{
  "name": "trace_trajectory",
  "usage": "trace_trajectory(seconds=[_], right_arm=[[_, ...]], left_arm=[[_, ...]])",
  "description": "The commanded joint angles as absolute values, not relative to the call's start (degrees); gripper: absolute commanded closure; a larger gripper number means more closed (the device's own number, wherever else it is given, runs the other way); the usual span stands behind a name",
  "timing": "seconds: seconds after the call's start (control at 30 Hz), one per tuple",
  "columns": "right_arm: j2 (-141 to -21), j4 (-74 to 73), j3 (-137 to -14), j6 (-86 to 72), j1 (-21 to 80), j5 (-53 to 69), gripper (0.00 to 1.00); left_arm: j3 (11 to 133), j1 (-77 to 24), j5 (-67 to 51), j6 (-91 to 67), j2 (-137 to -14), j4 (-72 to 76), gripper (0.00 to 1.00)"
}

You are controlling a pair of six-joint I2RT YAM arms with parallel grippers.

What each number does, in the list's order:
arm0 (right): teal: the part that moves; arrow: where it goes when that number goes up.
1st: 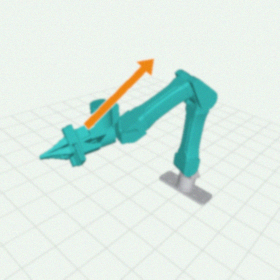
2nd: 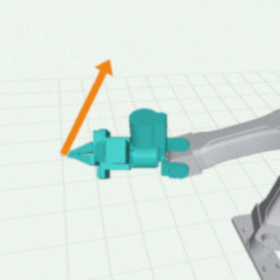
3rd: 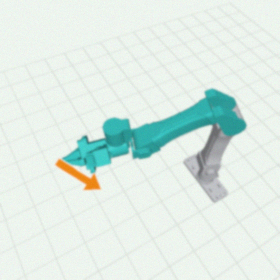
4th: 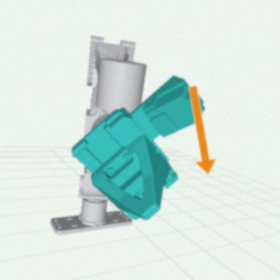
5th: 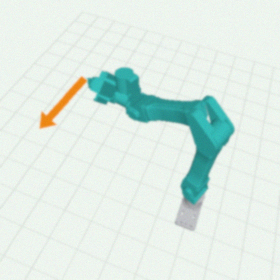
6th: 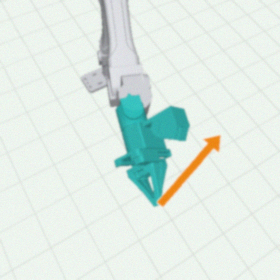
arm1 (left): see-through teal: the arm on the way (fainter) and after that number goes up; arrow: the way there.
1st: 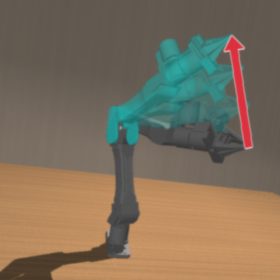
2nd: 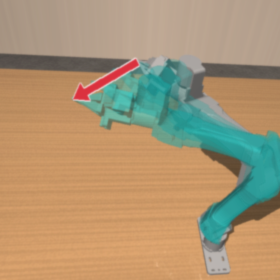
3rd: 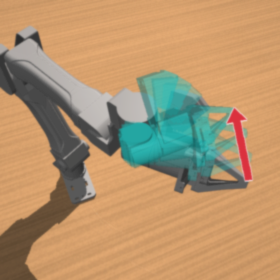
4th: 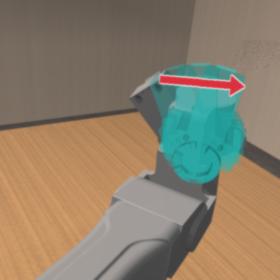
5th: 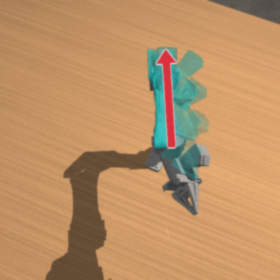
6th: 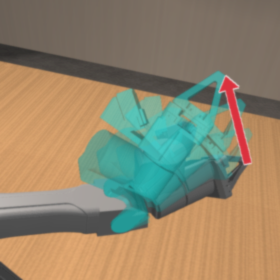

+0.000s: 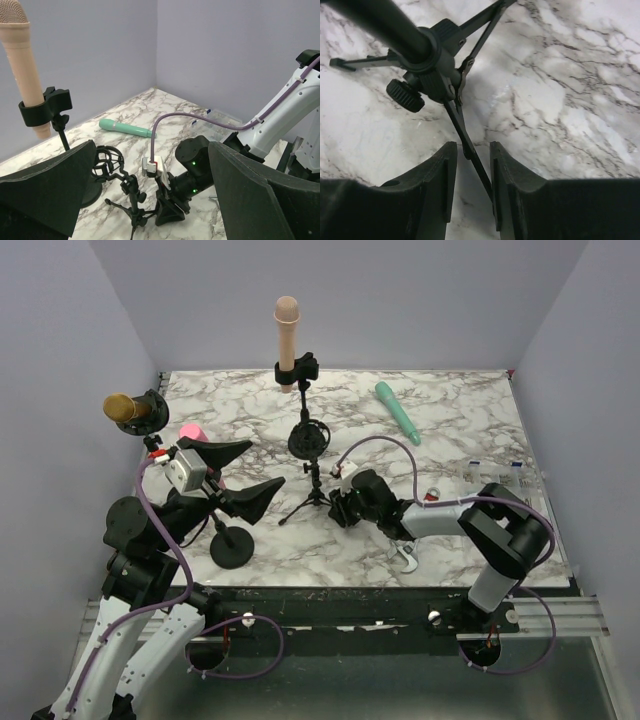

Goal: Remove the microphone from the stand

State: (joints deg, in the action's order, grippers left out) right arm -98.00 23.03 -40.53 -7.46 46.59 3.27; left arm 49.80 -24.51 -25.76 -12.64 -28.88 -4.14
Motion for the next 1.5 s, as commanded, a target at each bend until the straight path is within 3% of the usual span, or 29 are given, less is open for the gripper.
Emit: trace_trajectory(seconds=[0.0,0.17,0.53,1.0,1.13,1.3,1.47], right_arm=[[-98.26,21.97,-40.57,-5.71,50.96,0.51,0.65],[-96.09,19.36,-38.33,-6.49,55.49,-4.02,0.79],[-86.56,14.83,-31.78,-11.73,61.68,-3.18,0.95],[-82.35,6.37,-31.21,-21.01,69.04,-6.10,0.97],[-81.63,5.63,-30.81,-23.19,69.59,-8.01,0.91],[-76.90,5.87,-29.90,-23.99,70.35,-14.29,0.56],[-71.41,2.32,-33.82,-23.55,70.40,-20.12,0.41]], left_arm=[[50.80,-24.96,-26.13,-12.04,-29.24,-4.22,0.01],[50.88,-25.87,-26.52,-12.13,-30.03,-4.39,0.02],[51.33,-26.98,-26.54,-11.89,-29.07,-4.86,0.01],[50.76,-27.63,-24.41,-10.82,-27.42,-4.74,0.01],[51.23,-27.68,-25.42,-11.24,-28.34,-5.10,0.01],[50.70,-27.95,-24.55,-11.00,-26.82,-4.51,0.01],[50.90,-28.04,-23.56,-10.88,-27.53,-5.01,0.02]])
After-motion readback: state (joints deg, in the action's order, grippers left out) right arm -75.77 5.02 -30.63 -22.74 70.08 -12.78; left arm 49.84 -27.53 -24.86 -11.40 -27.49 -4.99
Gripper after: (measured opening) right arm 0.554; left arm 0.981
